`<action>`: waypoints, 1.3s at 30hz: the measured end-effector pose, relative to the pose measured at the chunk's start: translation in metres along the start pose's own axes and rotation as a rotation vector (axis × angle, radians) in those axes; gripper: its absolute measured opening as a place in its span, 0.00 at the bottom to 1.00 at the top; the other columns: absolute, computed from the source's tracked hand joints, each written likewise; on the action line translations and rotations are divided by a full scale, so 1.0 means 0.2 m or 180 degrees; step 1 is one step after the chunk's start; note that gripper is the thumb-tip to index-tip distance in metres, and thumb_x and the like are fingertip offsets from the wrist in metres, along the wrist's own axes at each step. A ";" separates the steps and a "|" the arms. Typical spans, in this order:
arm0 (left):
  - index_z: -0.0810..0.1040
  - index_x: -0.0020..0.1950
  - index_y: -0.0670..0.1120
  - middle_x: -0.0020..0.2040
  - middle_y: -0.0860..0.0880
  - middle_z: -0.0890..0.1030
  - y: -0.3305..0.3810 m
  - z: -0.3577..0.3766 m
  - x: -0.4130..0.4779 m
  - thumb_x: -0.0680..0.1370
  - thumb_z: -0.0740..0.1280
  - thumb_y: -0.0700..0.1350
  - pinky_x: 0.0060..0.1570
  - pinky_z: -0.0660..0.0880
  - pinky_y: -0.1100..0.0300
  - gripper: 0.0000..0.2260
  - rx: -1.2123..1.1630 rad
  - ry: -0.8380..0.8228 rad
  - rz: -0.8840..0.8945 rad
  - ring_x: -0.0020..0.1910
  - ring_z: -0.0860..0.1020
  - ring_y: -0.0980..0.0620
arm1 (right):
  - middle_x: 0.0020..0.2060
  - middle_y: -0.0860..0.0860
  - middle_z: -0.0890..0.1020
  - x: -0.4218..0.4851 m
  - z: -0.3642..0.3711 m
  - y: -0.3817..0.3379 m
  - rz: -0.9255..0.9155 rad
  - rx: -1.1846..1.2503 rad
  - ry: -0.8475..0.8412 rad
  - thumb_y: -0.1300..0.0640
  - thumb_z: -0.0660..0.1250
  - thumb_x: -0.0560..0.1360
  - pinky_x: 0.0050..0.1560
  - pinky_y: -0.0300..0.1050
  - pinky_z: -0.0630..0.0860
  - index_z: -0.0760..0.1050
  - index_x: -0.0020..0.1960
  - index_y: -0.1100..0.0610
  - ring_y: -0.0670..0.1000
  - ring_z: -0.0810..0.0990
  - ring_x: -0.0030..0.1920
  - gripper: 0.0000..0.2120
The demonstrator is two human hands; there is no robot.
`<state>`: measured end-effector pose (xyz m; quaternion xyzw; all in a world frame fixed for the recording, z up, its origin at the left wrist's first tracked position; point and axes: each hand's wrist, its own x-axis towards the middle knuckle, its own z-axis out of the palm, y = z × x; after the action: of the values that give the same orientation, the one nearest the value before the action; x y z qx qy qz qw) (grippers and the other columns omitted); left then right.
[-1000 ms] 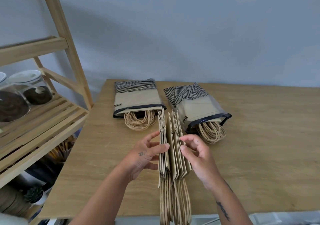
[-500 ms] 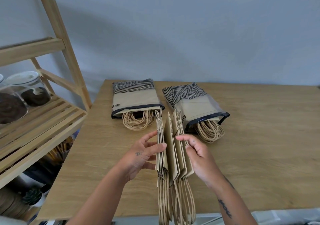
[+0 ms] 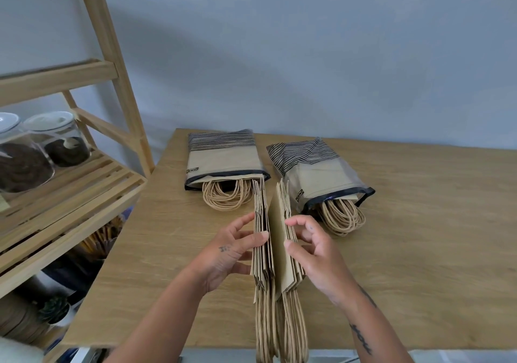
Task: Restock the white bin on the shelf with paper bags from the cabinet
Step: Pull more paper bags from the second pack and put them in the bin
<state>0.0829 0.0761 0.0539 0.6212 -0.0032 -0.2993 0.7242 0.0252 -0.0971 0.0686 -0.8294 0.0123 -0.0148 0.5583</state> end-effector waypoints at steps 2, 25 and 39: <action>0.69 0.65 0.59 0.54 0.47 0.79 0.00 0.00 0.00 0.67 0.74 0.50 0.38 0.76 0.56 0.28 0.0015 -0.0027 0.0005 0.44 0.75 0.48 | 0.46 0.52 0.80 0.00 0.00 -0.01 0.0009 -0.0026 -0.0037 0.58 0.63 0.75 0.36 0.49 0.69 0.72 0.56 0.36 0.57 0.68 0.32 0.17; 0.63 0.72 0.56 0.43 0.54 0.82 -0.02 0.02 0.00 0.67 0.69 0.51 0.35 0.77 0.59 0.34 0.0045 -0.0254 0.0038 0.35 0.80 0.58 | 0.52 0.49 0.81 -0.02 -0.01 -0.02 0.0016 -0.0317 0.0009 0.40 0.62 0.70 0.57 0.49 0.75 0.73 0.52 0.40 0.46 0.78 0.54 0.12; 0.67 0.71 0.53 0.52 0.47 0.83 0.00 0.01 0.00 0.71 0.68 0.50 0.38 0.80 0.55 0.28 -0.0031 -0.0506 -0.0120 0.44 0.81 0.50 | 0.57 0.38 0.77 -0.02 0.00 -0.02 -0.0077 -0.0406 -0.0032 0.35 0.68 0.60 0.61 0.37 0.65 0.72 0.53 0.41 0.36 0.71 0.62 0.24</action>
<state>0.0822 0.0754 0.0549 0.5919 -0.0476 -0.3613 0.7190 0.0211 -0.0954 0.0720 -0.8635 0.0003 -0.0166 0.5041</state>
